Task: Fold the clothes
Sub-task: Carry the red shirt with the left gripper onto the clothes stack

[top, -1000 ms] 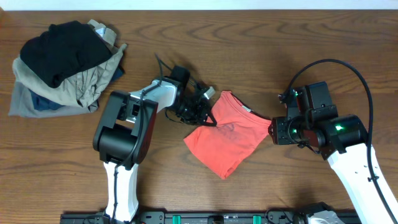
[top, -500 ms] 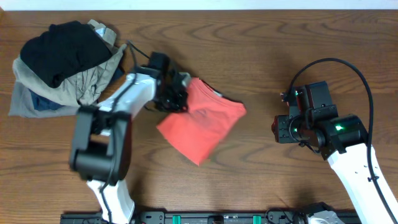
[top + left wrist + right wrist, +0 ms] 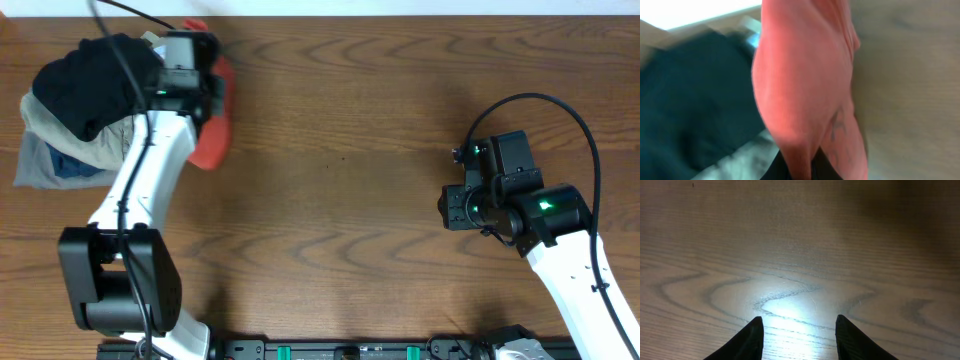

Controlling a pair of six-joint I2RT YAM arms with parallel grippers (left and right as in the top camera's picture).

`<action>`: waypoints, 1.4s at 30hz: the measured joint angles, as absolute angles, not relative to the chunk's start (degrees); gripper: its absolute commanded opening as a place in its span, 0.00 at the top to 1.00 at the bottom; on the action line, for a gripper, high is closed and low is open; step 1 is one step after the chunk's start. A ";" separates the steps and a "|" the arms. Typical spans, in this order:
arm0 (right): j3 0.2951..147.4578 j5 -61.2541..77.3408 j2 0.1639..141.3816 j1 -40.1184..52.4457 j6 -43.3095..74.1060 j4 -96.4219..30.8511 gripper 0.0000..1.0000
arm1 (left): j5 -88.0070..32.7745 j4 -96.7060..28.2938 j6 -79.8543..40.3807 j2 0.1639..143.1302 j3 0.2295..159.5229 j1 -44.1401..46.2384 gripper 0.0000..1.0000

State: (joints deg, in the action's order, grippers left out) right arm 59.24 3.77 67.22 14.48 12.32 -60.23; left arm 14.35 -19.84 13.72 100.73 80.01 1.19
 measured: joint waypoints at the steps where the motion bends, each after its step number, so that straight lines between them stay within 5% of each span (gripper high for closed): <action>1: 59.24 3.77 67.22 14.48 12.34 -60.23 0.55 | 15.09 -17.89 14.44 100.73 80.20 0.05 0.94; 12: 59.24 3.57 67.22 14.48 12.34 -60.40 0.55 | 14.83 -7.22 16.45 100.73 84.71 -10.92 0.94; 24: 59.24 3.55 67.22 14.48 12.34 -60.42 0.55 | 1.13 -8.73 1.96 103.44 85.49 -26.59 0.92; 26: 59.24 3.57 67.22 14.48 12.34 -60.42 0.55 | -0.82 -9.04 -0.19 104.95 85.54 -28.27 0.75; 29: 59.24 3.57 67.22 14.48 12.34 -60.42 0.54 | -4.03 -10.09 -2.74 107.39 85.54 -30.37 0.13; 30: 59.24 3.57 67.22 14.48 12.34 -60.42 0.54 | -5.04 -10.41 -3.27 108.03 85.54 -30.94 0.01; 35: 59.24 3.57 67.22 14.48 12.34 -60.42 0.49 | -7.84 -11.79 -4.97 108.97 85.54 -32.45 0.02; 36: 59.24 3.57 67.22 14.48 12.36 -60.42 0.43 | -8.14 -11.77 -5.17 108.84 85.56 -32.56 0.02; 39: 59.24 3.46 67.22 14.48 12.43 -60.03 0.02 | -8.91 -12.03 -5.72 107.94 85.56 -32.80 0.02; 42: 59.24 4.21 67.22 14.48 12.27 -57.87 0.01 | -9.23 -12.21 -6.04 105.10 85.56 -32.73 0.02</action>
State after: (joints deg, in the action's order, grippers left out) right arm 59.24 4.21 67.22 14.48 12.27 -57.87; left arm -9.23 -12.21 -6.04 105.10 85.56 -32.73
